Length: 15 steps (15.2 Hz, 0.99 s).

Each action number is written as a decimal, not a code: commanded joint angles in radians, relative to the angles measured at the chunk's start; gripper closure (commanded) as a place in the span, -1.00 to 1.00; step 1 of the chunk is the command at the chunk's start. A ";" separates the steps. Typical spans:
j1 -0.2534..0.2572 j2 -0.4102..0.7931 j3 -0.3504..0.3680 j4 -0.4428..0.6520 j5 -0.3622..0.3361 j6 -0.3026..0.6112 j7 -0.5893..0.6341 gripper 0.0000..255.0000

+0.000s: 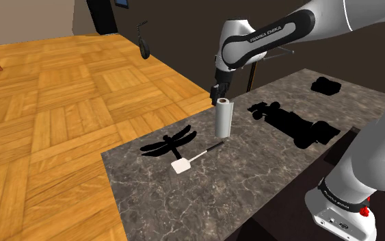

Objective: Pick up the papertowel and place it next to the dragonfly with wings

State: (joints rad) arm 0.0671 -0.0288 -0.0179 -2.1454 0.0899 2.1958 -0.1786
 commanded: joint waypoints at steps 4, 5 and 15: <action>0.000 0.000 0.000 0.000 0.000 0.000 0.000 -1.00; 0.000 0.000 0.000 0.000 0.000 0.000 0.000 -1.00; -0.004 -0.053 -0.004 0.069 -0.007 -0.122 0.004 -1.00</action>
State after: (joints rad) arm 0.0630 -0.0817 -0.0221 -2.0765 0.0825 2.0741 -0.1740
